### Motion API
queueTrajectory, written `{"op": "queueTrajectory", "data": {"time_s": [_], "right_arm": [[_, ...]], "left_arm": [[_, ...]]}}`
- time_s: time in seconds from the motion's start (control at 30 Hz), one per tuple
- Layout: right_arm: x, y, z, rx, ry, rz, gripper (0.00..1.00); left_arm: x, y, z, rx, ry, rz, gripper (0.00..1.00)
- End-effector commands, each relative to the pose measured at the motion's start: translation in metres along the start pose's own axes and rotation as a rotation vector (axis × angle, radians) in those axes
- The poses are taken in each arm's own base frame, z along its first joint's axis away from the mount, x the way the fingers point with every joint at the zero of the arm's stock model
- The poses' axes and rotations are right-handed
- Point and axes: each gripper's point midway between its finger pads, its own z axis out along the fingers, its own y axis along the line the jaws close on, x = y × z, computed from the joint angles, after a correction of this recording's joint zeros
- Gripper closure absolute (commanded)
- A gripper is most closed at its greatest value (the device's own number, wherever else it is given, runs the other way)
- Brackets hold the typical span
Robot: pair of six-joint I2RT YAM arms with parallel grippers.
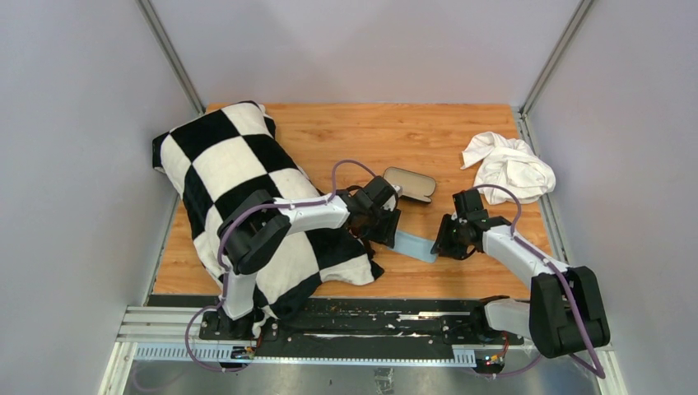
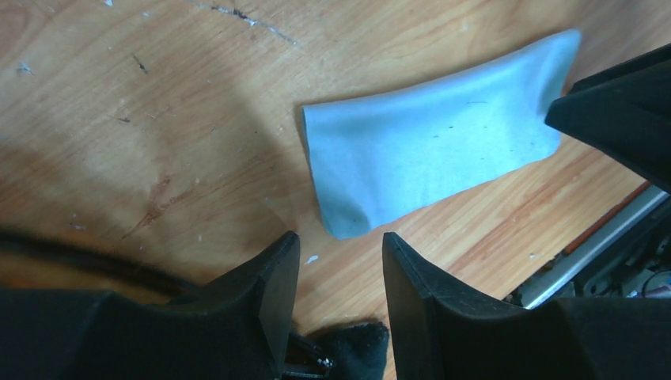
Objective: Organize the sunglasses
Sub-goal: Pick up the glasses cleaning cloth from the center of the board.
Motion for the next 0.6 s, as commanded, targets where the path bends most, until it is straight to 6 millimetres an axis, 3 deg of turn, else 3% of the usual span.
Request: {"op": "queueTrajectory", "data": {"time_s": [0.0, 0.57], "right_arm": [[0.008, -0.006, 0.004, 0.013, 0.028, 0.027, 0.67], [0.007, -0.006, 0.005, 0.017, 0.028, 0.027, 0.67]], "left_arm": [[0.012, 0.004, 0.014, -0.009, 0.041, -0.002, 0.53], [0.016, 0.004, 0.033, 0.002, 0.079, -0.028, 0.61]]}}
